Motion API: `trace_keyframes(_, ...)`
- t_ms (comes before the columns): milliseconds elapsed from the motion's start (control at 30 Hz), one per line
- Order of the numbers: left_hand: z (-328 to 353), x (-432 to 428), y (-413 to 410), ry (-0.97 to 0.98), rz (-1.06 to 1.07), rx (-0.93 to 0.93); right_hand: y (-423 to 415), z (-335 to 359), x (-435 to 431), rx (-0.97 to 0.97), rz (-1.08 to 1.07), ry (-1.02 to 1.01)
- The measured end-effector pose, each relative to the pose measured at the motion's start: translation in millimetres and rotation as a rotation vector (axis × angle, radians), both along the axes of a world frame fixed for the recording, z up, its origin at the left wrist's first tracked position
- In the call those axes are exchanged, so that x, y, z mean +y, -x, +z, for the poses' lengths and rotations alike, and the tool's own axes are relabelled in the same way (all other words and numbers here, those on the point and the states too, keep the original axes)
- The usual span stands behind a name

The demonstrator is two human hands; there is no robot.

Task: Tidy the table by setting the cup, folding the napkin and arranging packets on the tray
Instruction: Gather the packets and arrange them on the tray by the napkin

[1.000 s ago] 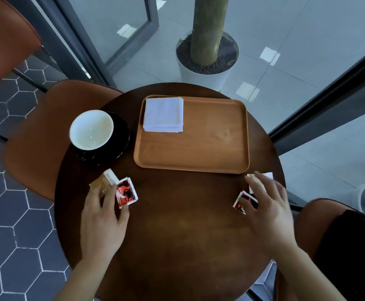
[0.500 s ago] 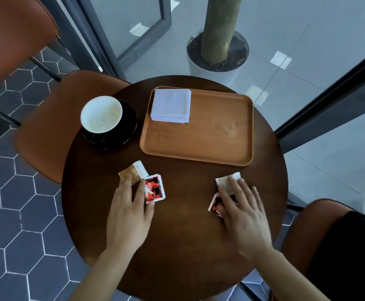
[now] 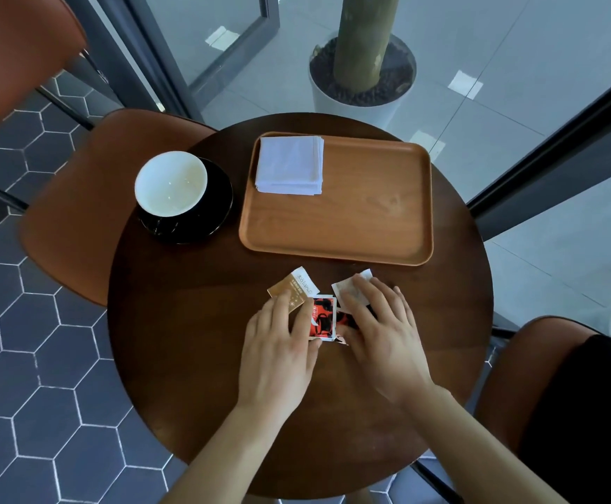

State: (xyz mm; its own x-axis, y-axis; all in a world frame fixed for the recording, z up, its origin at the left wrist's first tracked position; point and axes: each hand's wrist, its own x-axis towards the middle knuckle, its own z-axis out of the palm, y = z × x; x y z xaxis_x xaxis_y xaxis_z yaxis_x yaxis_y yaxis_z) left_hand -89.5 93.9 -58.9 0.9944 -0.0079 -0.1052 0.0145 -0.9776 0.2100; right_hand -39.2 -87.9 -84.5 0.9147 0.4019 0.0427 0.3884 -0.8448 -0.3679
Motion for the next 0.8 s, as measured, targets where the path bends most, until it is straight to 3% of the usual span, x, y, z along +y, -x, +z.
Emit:
trace_keyframes(167, -4, 24, 1, 0.125, 0.108, -0.127, -3, 5, -15, -0.021, -0.060, -0.119)
trace_keyframes(267, -7, 34, -12, 0.092, 0.132, -0.128, -5, 5, -21, -0.039, -0.097, -0.134)
trace_keyframes(567, -6, 41, -34, 0.014, 0.023, -0.108, -32, 10, -20, -0.038, 0.092, 0.014)
trace_keyframes(800, -7, 52, -26, 0.061, 0.057, -0.207, -39, 12, -19, -0.041, -0.040, 0.006)
